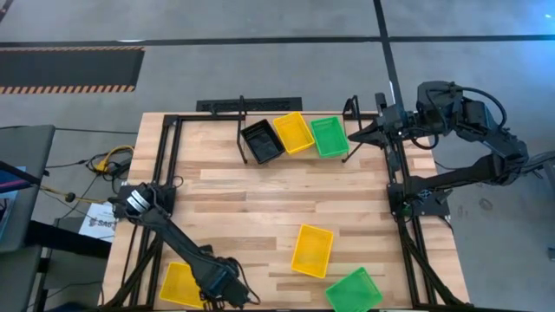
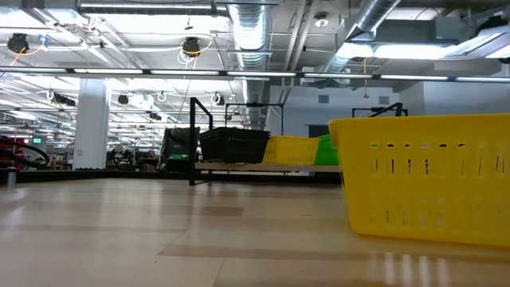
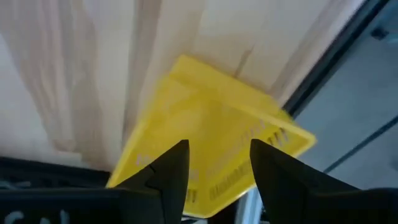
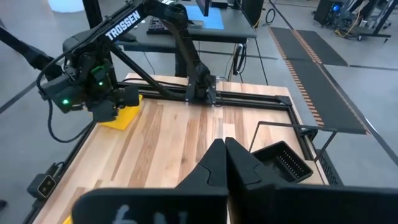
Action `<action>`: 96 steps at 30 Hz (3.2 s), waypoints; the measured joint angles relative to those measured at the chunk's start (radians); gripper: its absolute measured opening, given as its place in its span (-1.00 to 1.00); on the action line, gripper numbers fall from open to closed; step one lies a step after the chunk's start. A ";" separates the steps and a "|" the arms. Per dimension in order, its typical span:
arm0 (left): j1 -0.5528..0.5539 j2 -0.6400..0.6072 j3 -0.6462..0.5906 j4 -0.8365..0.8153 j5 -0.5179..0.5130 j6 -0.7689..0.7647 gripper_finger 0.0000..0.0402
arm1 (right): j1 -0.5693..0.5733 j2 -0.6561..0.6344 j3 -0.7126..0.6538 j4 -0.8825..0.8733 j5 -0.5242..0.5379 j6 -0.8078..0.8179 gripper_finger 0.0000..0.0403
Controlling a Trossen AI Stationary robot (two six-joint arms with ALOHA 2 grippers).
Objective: Stack baskets on shelf by color
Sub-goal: Stack the left yellow bin on top of the yellow bin on the shelf
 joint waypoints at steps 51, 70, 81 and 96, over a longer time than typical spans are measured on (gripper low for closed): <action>0.072 -0.057 -0.290 0.145 -0.191 -0.021 -0.99 | 0.163 0.021 0.000 0.115 0.031 0.093 -0.97; 0.344 -0.629 -0.290 0.369 -1.420 -0.332 -1.00 | 0.162 0.077 -0.021 -0.080 0.388 0.098 -0.98; 0.614 -0.614 -0.290 0.799 -1.406 0.201 -1.00 | 0.164 0.281 -0.019 0.032 0.528 0.098 -0.98; 0.879 -0.562 -0.291 0.939 -1.145 0.312 -1.00 | 0.286 0.462 -0.018 0.242 0.929 0.065 -0.64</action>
